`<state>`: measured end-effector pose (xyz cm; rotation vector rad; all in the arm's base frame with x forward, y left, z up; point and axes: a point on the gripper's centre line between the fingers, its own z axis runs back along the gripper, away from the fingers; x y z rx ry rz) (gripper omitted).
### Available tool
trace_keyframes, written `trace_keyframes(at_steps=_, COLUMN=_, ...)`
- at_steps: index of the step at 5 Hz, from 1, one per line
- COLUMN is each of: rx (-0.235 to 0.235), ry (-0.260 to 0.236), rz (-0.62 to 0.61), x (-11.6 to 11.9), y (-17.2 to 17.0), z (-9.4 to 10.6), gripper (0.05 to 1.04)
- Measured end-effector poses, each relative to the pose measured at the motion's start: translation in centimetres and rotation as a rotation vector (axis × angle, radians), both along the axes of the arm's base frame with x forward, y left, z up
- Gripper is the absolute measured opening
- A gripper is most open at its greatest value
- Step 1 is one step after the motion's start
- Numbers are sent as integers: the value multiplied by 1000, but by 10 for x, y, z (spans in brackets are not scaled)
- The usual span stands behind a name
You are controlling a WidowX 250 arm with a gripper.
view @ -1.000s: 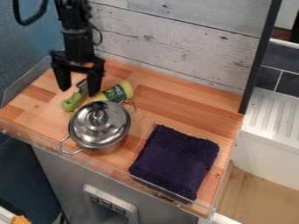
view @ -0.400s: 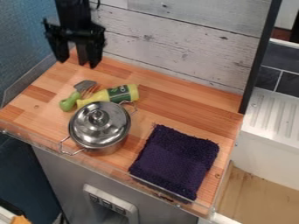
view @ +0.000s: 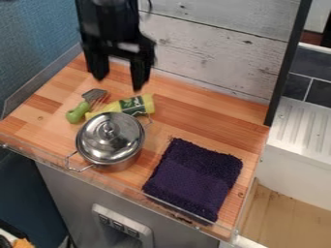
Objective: Move the purple cloth to the top of the silver pot
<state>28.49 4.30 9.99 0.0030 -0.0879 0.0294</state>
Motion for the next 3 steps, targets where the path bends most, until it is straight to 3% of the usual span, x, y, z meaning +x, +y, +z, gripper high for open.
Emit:
trace_keyframes(at_steps=1, rx=-8, ry=23, rz=-134, x=-19, y=-51, z=-19, gripper=1001)
trace_keyframes(at_steps=2, rx=-19, ry=27, rz=-169, x=-31, y=-81, z=-39, gripper=1001)
trace_keyframes(at_steps=3, rx=-2, ry=76, rz=-222, x=-34, y=-101, z=-66, gripper=1001)
